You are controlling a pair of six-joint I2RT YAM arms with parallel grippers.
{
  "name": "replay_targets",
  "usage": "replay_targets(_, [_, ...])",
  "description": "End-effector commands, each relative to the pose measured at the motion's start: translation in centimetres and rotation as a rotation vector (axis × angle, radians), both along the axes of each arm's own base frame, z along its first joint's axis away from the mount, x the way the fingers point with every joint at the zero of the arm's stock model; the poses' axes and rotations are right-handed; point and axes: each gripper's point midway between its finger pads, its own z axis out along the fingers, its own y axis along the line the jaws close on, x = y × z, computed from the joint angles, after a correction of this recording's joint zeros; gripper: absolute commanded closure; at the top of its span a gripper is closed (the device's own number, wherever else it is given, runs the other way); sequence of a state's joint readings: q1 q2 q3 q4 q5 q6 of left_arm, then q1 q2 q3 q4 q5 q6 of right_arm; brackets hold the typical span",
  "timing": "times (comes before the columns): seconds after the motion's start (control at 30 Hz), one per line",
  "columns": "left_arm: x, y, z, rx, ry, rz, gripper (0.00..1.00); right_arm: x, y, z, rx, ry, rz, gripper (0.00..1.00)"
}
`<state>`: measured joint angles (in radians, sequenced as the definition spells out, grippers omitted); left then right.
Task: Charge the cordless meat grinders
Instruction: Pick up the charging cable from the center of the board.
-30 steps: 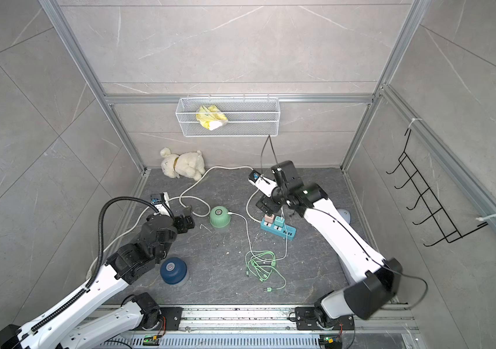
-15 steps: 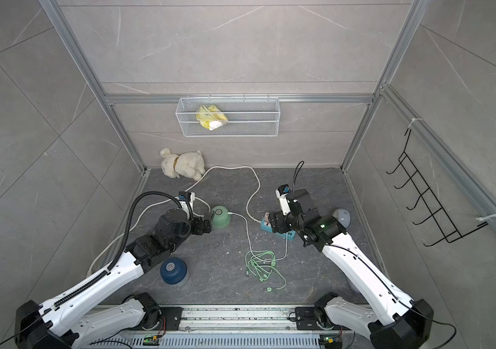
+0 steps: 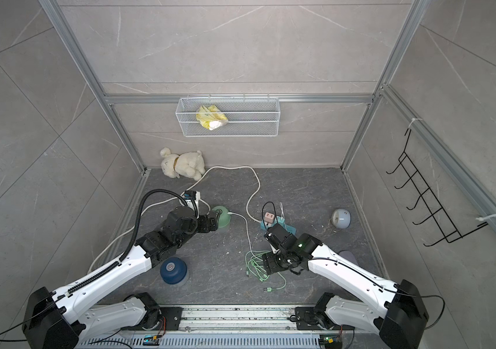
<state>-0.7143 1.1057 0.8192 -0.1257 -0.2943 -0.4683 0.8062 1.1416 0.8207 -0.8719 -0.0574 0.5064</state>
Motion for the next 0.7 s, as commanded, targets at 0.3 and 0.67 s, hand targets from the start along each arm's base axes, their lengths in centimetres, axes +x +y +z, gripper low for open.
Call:
replay_targets(0.3, [0.3, -0.3, 2.7, -0.086, -0.062, 0.005, 0.03, 0.2, -0.7, -3.8, -0.101, 0.036, -0.041, 0.44])
replay_targets(0.67, [0.1, -0.1, 2.9, -0.081, -0.069, 0.005, 0.03, 0.6, 0.1, -5.4, -0.098, 0.044, -0.023, 0.71])
